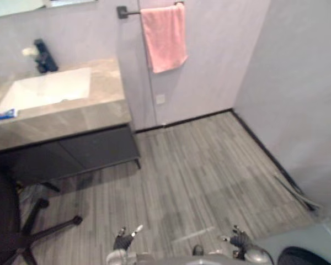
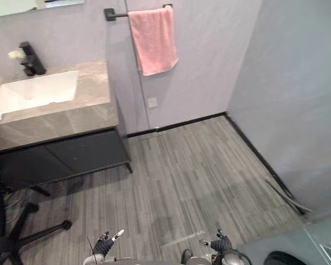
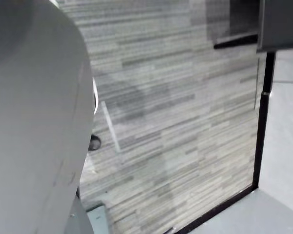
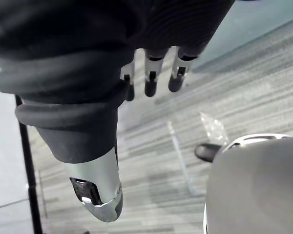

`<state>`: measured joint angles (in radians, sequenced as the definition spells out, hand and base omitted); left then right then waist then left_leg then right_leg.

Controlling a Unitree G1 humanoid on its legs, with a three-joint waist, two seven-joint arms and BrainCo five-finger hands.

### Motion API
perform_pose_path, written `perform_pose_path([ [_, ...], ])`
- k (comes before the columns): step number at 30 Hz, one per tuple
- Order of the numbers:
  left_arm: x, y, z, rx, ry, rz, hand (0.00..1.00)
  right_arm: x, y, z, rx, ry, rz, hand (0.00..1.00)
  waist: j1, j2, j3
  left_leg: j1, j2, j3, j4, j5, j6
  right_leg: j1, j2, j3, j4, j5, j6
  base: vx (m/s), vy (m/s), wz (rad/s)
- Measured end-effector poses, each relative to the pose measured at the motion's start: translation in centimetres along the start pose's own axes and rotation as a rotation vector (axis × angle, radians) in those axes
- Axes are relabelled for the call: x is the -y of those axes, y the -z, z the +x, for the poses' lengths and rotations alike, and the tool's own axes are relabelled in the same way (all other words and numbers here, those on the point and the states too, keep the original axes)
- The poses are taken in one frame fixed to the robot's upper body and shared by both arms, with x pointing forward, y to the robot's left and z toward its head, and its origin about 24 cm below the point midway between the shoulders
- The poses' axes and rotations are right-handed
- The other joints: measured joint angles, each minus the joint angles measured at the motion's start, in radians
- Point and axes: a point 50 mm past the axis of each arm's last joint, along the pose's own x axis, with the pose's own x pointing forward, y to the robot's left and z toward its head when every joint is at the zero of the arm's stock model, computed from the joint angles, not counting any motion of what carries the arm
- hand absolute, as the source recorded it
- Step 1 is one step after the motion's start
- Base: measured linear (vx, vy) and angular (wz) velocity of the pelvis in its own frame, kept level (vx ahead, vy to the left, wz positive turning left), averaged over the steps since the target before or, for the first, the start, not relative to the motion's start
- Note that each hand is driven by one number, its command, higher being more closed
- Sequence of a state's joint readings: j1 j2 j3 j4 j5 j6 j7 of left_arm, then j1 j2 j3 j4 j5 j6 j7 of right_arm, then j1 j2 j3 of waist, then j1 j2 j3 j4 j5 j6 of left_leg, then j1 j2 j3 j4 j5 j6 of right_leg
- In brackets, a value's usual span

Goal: Pick up the laundry basket with both hands and put the clothes into the washing machine.

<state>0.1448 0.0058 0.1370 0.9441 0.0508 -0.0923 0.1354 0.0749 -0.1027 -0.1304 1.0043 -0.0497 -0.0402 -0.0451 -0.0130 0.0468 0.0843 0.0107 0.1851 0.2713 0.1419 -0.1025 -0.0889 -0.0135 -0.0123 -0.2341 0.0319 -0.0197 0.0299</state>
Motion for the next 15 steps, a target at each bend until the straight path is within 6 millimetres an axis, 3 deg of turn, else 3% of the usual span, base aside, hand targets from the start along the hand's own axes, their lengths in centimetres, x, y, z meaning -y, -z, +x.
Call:
perform_pose_path([
  [3, -0.2, -0.2, 0.2, 0.002, 0.001, 0.013, 0.0, -0.3, -0.1, 0.0, 0.002, -0.006, 0.003, 0.0, -0.002, -0.004, 0.001, 0.004, -0.028, -0.009, -0.014, 0.014, 0.001, 0.009, -0.024, -0.004, -0.01, 0.022, -0.009, 0.12, 0.112, 0.09],
  [5, -0.5, -0.6, 0.3, 0.014, 0.004, 0.042, 0.0, -0.8, -0.4, 0.1, 0.006, -0.02, 0.006, 0.0, -0.001, -0.018, 0.011, -0.001, -0.025, -0.006, 0.021, 0.011, 0.004, -0.012, -0.036, -0.002, 0.056, 0.011, -0.008, 0.08, 0.083, -0.03],
  [10, -0.4, -2.1, 0.8, 0.054, 0.016, 0.078, 0.0, -2.0, -1.1, 0.2, 0.025, -0.062, -0.038, 0.0, -0.001, -0.018, 0.012, -0.057, -0.003, -0.04, 0.138, -0.02, 0.032, -0.044, -0.063, 0.018, 0.158, -0.008, -0.002, 0.02, 0.045, 0.13],
  [11, -0.4, -2.3, 0.8, 0.061, 0.015, 0.078, 0.0, -2.2, -1.2, 0.2, 0.029, -0.069, -0.047, 0.0, -0.003, -0.012, 0.012, -0.077, 0.007, -0.051, 0.151, -0.025, 0.033, -0.046, -0.064, 0.023, 0.169, -0.033, -0.015, 0.0, 0.063, 0.57],
  [12, -0.5, -2.8, 0.9, 0.081, 0.014, 0.083, 0.0, -2.4, -1.6, 0.2, 0.045, -0.078, -0.058, 0.0, -0.006, -0.014, 0.009, -0.112, 0.008, -0.082, 0.203, -0.039, 0.033, -0.052, -0.101, 0.018, 0.275, -0.109, -0.023, 0.03, 0.048, 0.62],
  [14, -1.5, -2.8, 0.9, 0.083, -0.01, 0.098, 0.0, -3.1, -1.2, 0.1, 0.031, -0.099, -0.078, 0.0, 0.007, -0.037, -0.003, -0.149, 0.011, -0.097, 0.247, -0.05, 0.017, -0.039, -0.128, 0.033, 0.249, -0.123, 0.055, 0.03, -0.022, 0.36],
  [15, -2.3, -2.6, 0.9, 0.078, -0.03, 0.107, 0.0, -3.7, -1.4, 0.1, 0.039, -0.117, -0.101, 0.0, 0.014, -0.052, -0.013, -0.177, 0.018, -0.107, 0.266, -0.053, 0.012, -0.028, -0.113, 0.041, 0.198, -0.14, 0.078, -0.07, -0.173, 0.0],
])
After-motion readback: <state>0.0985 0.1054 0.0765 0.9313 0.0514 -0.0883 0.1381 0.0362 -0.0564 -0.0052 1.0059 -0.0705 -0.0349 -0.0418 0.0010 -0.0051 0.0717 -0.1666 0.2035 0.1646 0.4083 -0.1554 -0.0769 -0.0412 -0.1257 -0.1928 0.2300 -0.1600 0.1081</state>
